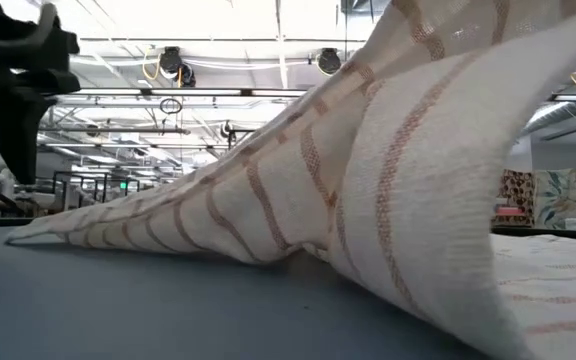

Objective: Roll towel
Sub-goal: Fold the white towel

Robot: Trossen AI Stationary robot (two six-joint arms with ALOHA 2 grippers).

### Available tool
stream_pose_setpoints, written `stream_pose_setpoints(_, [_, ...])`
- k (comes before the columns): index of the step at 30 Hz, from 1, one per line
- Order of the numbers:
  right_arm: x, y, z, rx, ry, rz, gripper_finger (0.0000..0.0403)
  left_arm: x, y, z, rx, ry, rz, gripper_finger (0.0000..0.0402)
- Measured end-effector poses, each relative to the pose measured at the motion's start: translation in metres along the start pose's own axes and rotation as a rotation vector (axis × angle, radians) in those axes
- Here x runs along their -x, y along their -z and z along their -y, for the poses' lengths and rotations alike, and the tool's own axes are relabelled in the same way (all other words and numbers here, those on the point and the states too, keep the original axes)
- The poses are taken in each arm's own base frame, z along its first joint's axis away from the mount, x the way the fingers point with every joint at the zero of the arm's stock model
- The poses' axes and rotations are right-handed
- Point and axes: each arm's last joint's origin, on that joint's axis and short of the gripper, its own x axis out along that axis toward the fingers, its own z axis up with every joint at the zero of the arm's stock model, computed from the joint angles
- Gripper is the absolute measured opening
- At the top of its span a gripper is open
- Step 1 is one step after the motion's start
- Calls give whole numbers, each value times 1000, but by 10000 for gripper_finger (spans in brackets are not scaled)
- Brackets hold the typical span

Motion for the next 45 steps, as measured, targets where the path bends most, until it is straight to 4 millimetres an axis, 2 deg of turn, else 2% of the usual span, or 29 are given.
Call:
stream_pose_setpoints(4, [0,0,0,1,-2,-5,0,-8,5,7,-6,-15,75,253])
stream_pose_setpoints(7, [0,1,1,8,2,-18,0,-22,12,6,25,-27,65,265])
stream_pose_setpoints(12, [2,7,6,26,44,-56,0,-36,22,-2,112,-86,34,254])
stream_pose_setpoints(20, [6,10,13,-8,82,-80,0,-49,26,-12,151,-115,-2,222])
stream_pose_setpoints(25, [8,10,13,2,99,-53,0,-52,20,-18,168,-209,92,219])
stream_pose_setpoints(31, [7,10,17,-12,130,-61,0,-44,10,-25,138,-372,216,219])
stream_pose_setpoints(36, [7,11,21,-64,161,-58,0,-23,-14,-42,134,-438,302,219])
stream_pose_setpoints(40, [7,12,23,-112,176,-71,0,-11,-22,-51,86,-340,276,219])
stream_pose_setpoints(45, [8,14,24,-127,179,-101,0,-3,-15,-48,14,-92,193,218])
